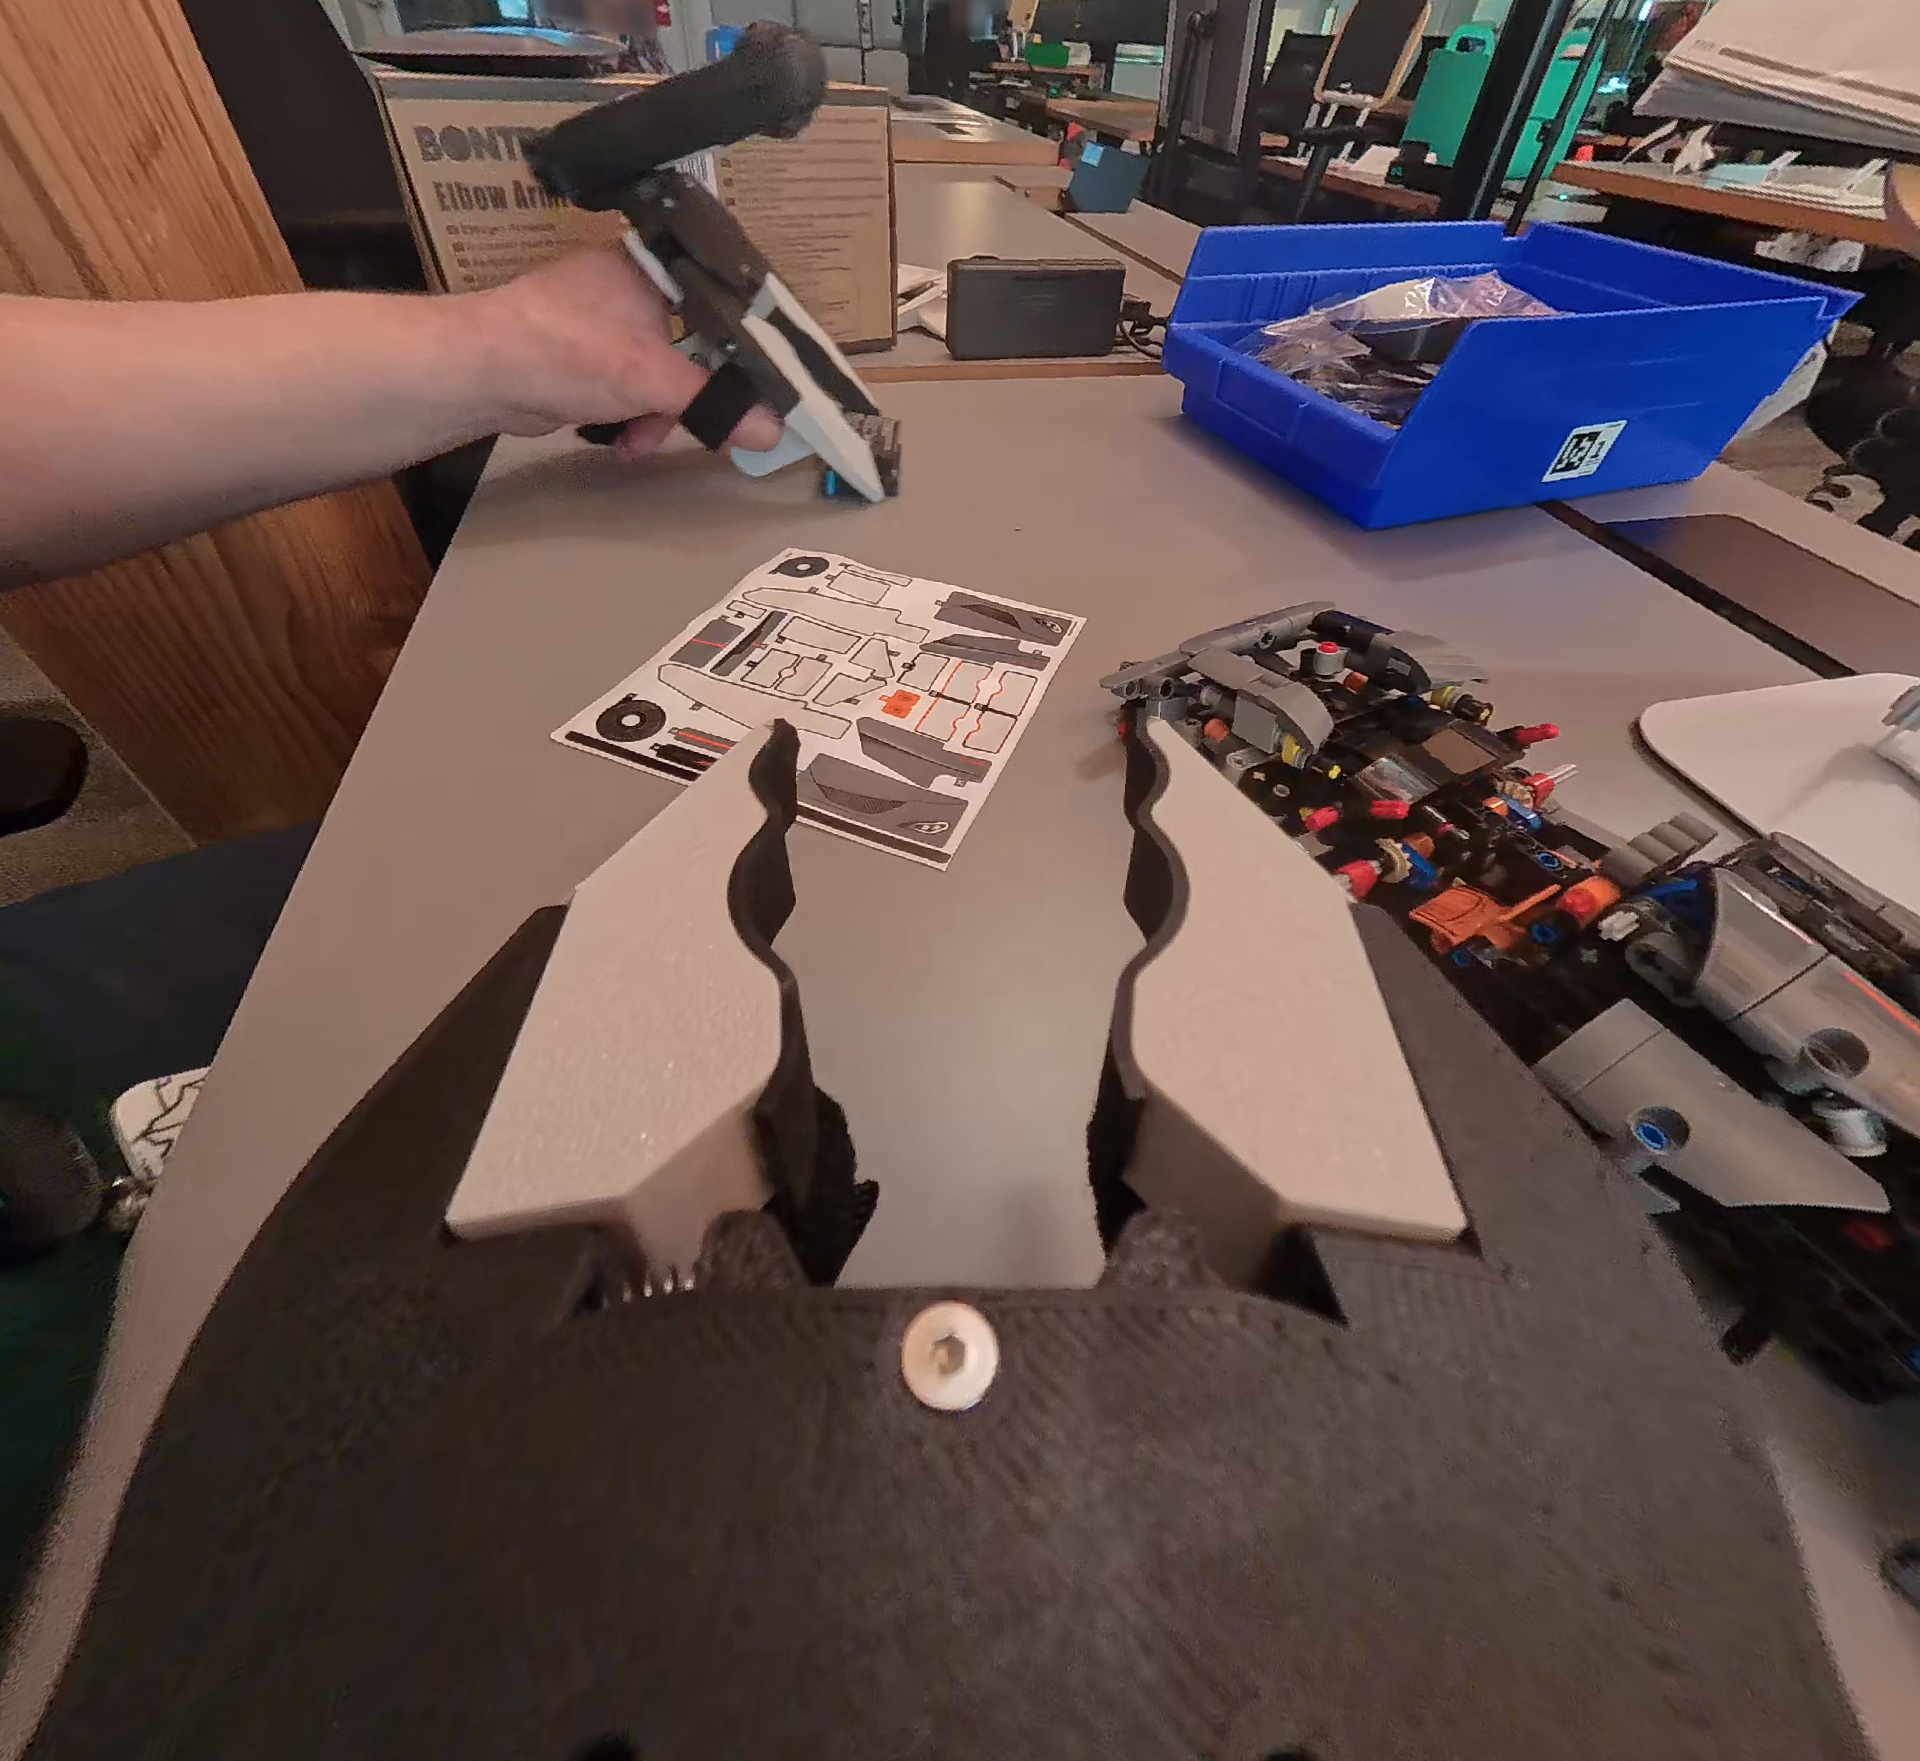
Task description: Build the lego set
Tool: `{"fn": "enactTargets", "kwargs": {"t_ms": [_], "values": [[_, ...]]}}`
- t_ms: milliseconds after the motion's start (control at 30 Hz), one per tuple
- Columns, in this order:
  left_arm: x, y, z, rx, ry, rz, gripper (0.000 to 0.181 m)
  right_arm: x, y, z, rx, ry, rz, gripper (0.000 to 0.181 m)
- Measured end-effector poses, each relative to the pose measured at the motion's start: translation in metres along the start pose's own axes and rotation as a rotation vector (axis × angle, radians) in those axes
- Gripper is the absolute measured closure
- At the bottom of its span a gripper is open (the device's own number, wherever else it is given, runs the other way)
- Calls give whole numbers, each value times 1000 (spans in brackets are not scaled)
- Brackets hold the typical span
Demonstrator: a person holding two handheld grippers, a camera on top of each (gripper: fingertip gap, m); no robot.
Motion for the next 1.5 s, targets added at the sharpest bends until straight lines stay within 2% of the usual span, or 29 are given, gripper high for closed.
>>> {"fn": "enactTargets", "kwargs": {"t_ms": [33, 233, 367, 433, 500, 600, 700, 833, 967, 1100, 1200, 1267, 1300, 1367, 1400, 1433, 1500], "values": [[-8, -6, -6, -17, 5, -18, 121, 0, 0, 0, 1, -5, -6, 120], [-66, -49, -45, -22, 94, -76, 120, 2, 0, 0, 14, -31, -24, 120], [-90, -67, -60, 31, 123, -75, 117, 3, -1, 0, 17, -37, -26, 120], [-94, -68, -62, 41, 112, -91, 115, 4, -1, 0, 10, -28, -17, 119], [-97, -60, -62, 62, 88, -137, 100, 4, -1, -2, 8, -19, -8, 116], [-89, -30, -75, 146, 48, -218, 87, 7, -1, -2, -15, -7, 17, 108], [-49, 7, -102, 259, -33, -221, 85, 11, 4, -11, 9, 17, 50, 103], [57, 44, -166, 435, -206, -80, 88, 34, 22, -38, 72, 14, 150, 102], [183, 53, -229, 562, -418, 81, 86, 84, 58, -64, 25, 34, 358, 105], [271, 46, -289, 638, -557, 147, 85, 156, 109, -92, 52, 21, 561, 105], [292, 21, -329, 645, -618, 29, 91, 214, 136, -96, 44, -22, 660, 95], [290, -1, -347, 628, -595, -46, 111, 245, 146, -97, 46, -33, 692, 91], [289, -6, -352, 639, -598, -75, 128, 258, 150, -98, 38, -21, 707, 91], [288, -5, -359, 676, -619, -116, 164, 281, 152, -101, 22, 17, 724, 91], [289, -1, -362, 701, -636, -128, 174, 292, 153, -102, 30, 10, 724, 91], [290, 6, -366, 736, -658, -154, 180, 304, 155, -103, 46, -6, 718, 91], [286, 22, -374, 790, -709, -242, 181, 330, 156, -103, 64, -43, 711, 89]]}}
Point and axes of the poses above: each gripper's, where its closed fingertips meet, y back along the fingers, z out of its underside, x = y × z across the jaws, the point moved 3 cm from there along y, back along the fingers, and after that the axes turned 3 degrees about -z, right-handed, at the moved point
